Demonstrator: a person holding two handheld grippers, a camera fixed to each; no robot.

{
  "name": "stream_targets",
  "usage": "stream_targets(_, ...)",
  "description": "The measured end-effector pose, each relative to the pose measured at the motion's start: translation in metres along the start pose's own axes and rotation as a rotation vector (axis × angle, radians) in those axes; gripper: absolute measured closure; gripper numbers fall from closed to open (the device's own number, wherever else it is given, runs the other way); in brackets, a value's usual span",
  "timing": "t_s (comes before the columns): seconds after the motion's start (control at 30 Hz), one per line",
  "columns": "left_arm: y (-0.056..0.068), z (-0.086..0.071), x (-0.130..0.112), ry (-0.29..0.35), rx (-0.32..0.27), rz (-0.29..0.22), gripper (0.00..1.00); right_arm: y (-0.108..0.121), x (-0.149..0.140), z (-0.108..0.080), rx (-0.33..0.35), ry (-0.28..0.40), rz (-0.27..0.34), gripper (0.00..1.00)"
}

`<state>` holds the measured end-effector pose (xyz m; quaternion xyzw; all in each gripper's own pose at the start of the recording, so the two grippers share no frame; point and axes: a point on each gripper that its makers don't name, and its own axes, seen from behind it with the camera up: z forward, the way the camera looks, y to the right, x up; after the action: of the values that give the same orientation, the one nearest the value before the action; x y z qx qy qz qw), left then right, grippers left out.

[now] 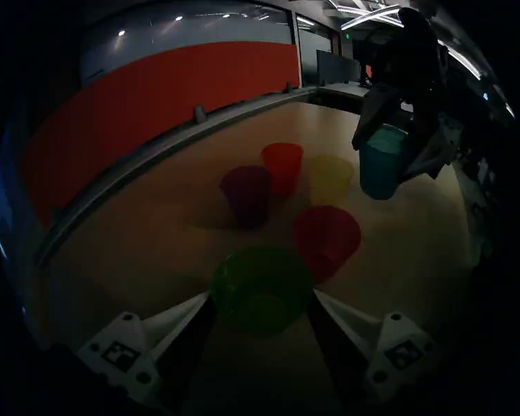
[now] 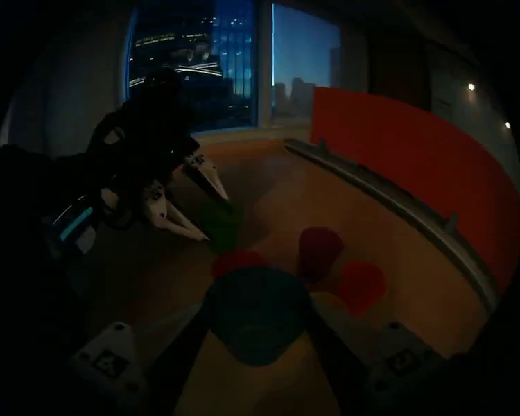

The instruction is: Pour water

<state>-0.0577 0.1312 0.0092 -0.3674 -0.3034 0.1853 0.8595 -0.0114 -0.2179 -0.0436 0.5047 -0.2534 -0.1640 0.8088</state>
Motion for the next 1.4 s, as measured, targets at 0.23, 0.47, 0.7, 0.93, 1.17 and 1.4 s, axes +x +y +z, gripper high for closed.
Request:
stream_targets(0.23,-0.002,0.008,-0.005,-0.009,0.001,0.004,0.14,-0.005,-0.011,0.008,0.013,-0.020,-0.005,0.00)
stream_targets(0.47,-0.001,0.014,-0.009,-0.007,-0.002,-0.005,0.13,-0.007,-0.021,0.015,0.022,-0.037,-0.002,0.00)
stream_targets(0.7,0.000,0.018,-0.013,0.004,-0.005,-0.009,0.13,-0.010,-0.027,0.019,0.027,-0.049,-0.014,0.00)
stream_targets(0.93,-0.001,0.017,-0.017,0.010,-0.011,-0.022,0.13,-0.012,-0.030,0.025,0.031,-0.056,-0.016,0.00)
stream_targets(1.17,-0.001,0.015,-0.022,0.007,-0.019,-0.027,0.13,-0.018,-0.036,0.030,0.035,-0.069,-0.019,0.00)
stream_targets(1.4,0.002,0.016,-0.028,-0.010,-0.030,-0.034,0.12,-0.022,-0.043,0.034,0.039,-0.079,-0.020,0.00)
